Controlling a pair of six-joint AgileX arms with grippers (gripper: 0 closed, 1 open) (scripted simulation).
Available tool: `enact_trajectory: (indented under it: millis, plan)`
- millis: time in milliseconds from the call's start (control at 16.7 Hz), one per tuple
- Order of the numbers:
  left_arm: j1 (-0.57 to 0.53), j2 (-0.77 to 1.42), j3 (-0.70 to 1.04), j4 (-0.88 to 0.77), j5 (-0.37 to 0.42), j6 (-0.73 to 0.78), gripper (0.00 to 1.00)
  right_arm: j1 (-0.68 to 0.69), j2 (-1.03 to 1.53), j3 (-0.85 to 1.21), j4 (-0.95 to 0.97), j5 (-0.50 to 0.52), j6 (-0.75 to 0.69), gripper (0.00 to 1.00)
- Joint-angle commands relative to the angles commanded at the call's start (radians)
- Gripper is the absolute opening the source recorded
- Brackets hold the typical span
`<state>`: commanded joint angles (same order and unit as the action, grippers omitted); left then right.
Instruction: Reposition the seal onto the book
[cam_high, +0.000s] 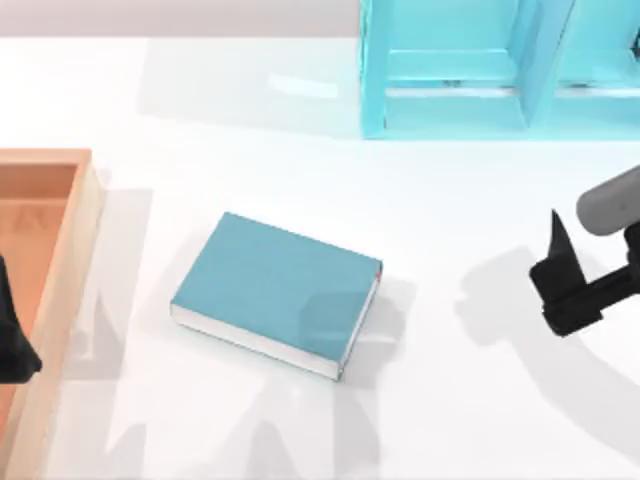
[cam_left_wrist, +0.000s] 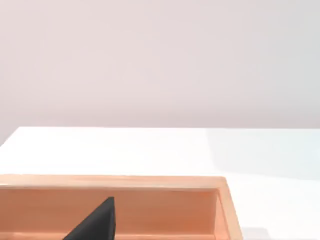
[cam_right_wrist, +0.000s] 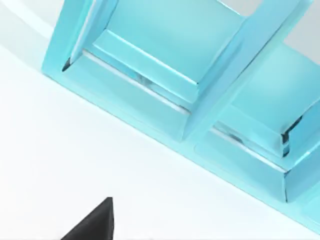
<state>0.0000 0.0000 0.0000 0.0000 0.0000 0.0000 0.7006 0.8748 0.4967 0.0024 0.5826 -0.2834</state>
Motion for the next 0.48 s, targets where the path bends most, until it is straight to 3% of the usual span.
enact_trajectory:
  millis: [480]
  plan:
    - [0.0,0.0,0.0,0.0,0.0,0.0,1.0,-0.567,-0.735,-0.402,-0.008,-0.466,0.228,1.0]
